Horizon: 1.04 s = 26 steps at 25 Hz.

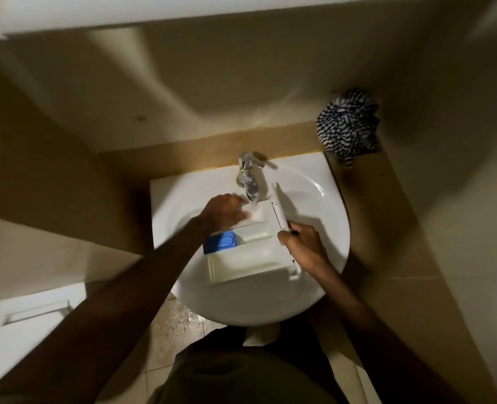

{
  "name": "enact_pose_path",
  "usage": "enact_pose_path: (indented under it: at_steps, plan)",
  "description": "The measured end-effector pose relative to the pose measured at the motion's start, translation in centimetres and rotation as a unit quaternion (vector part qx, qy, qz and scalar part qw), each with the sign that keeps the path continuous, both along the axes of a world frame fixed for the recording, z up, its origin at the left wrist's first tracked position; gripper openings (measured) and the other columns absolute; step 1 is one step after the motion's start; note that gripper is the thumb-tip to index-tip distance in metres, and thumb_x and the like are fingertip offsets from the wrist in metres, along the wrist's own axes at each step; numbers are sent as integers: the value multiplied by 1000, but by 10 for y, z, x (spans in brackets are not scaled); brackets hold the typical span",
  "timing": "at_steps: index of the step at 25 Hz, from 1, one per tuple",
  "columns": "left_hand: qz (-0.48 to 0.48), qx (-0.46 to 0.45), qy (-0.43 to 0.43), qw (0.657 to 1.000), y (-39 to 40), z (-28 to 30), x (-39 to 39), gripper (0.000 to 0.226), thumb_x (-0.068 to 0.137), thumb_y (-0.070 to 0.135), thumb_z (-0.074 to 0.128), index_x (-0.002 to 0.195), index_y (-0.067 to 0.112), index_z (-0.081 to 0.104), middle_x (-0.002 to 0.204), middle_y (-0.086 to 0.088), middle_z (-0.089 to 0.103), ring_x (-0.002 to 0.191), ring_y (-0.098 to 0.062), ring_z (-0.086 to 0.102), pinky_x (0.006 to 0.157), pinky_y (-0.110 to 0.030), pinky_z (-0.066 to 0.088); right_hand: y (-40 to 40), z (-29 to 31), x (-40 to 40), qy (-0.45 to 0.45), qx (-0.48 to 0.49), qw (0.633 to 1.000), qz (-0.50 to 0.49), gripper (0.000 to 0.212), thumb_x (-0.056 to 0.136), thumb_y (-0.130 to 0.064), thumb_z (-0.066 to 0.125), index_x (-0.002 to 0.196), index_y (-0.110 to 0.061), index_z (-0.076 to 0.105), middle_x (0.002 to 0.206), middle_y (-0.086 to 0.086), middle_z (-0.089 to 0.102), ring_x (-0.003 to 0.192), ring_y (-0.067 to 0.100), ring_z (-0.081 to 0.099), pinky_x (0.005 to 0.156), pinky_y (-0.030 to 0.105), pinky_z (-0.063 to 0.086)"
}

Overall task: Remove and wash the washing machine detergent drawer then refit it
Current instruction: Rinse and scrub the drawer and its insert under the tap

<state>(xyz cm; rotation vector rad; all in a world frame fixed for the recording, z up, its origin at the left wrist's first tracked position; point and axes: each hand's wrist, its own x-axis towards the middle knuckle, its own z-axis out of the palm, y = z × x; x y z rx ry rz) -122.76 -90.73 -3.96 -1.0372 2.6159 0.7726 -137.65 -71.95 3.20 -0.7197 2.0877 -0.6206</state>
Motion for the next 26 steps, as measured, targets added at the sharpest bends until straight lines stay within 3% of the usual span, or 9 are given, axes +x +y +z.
enact_pose_path:
  at_steps: [2, 8, 10, 14, 17, 19, 22, 24, 26]
  plan:
    - [16, 16, 7, 1000, -1, 1, 3, 45, 102, 43, 62, 139, 18, 64, 143, -9, 65, 124, -29, 63, 102, -36, 45, -1, -2, 7, 4, 4, 1000, 2, 29, 60, -50, 53, 80, -40, 70, 60, -16, 64, 69, 21, 62, 69, 33, 46]
    - [53, -64, -18, 996, 9, -5, -8, 72, 92, 80, 46, 117, 18, 73, 120, -8, 73, 107, -28, 69, 84, -35, 47, -1, -7, 7, -5, -6, 1000, -28, 22, 57, -51, 54, 70, -40, 69, 57, -15, 61, 65, 19, 57, 70, 35, 46]
    - [29, -50, 0, 998, 10, -5, -10, 73, 97, 78, 40, 111, 14, 72, 113, -11, 73, 101, -29, 69, 79, -34, 42, 2, -8, 2, -9, -12, 999, -31, 20, 58, -49, 55, 69, -37, 68, 56, -15, 59, 63, 17, 54, 69, 35, 44]
    - [-26, -29, 36, 999, 1, -6, -7, 59, 109, 58, 29, 127, 20, 70, 111, -16, 70, 100, -35, 68, 77, -34, 38, 8, -10, -6, -16, -15, 999, -36, 20, 57, -45, 56, 64, -28, 64, 53, -12, 52, 56, 11, 47, 66, 36, 40]
    - [54, -42, 8, 998, 6, -3, -17, 76, 95, 83, 35, 84, 16, 67, 81, -4, 66, 78, -25, 65, 71, -32, 40, 6, -9, -4, -11, -21, 999, -33, 18, 58, -46, 54, 62, -31, 63, 51, -12, 51, 52, 11, 45, 63, 34, 40]
    - [102, -25, 3, 994, 12, -1, -23, 80, 84, 93, 39, 77, 17, 63, 72, 2, 60, 70, -19, 59, 69, -31, 39, 3, -7, -4, 1, -19, 1000, -12, 17, 59, -48, 53, 64, -38, 66, 52, -12, 55, 55, 15, 50, 63, 32, 41]
    - [83, 44, 31, 995, 6, -4, -15, 61, 93, 80, 48, 86, 22, 69, 90, -4, 69, 86, -24, 65, 72, -31, 38, 3, -8, -7, 7, -13, 1000, 0, 24, 59, -49, 54, 75, -44, 70, 56, -14, 60, 58, 15, 55, 63, 30, 43]
    - [34, 80, 19, 996, 1, -8, -8, 50, 101, 58, 56, 119, 15, 72, 124, -11, 71, 109, -29, 65, 83, -32, 39, 3, -10, -11, 12, -5, 1000, 7, 34, 59, -48, 55, 88, -45, 73, 60, -15, 64, 61, 15, 59, 64, 31, 46]
    - [13, 97, 29, 995, -2, -8, -4, 49, 102, 44, 63, 138, 11, 65, 140, -13, 64, 121, -30, 61, 93, -32, 41, 3, -11, -14, 4, 2, 1000, -3, 38, 57, -48, 56, 91, -44, 74, 62, -15, 66, 64, 16, 61, 69, 34, 49]
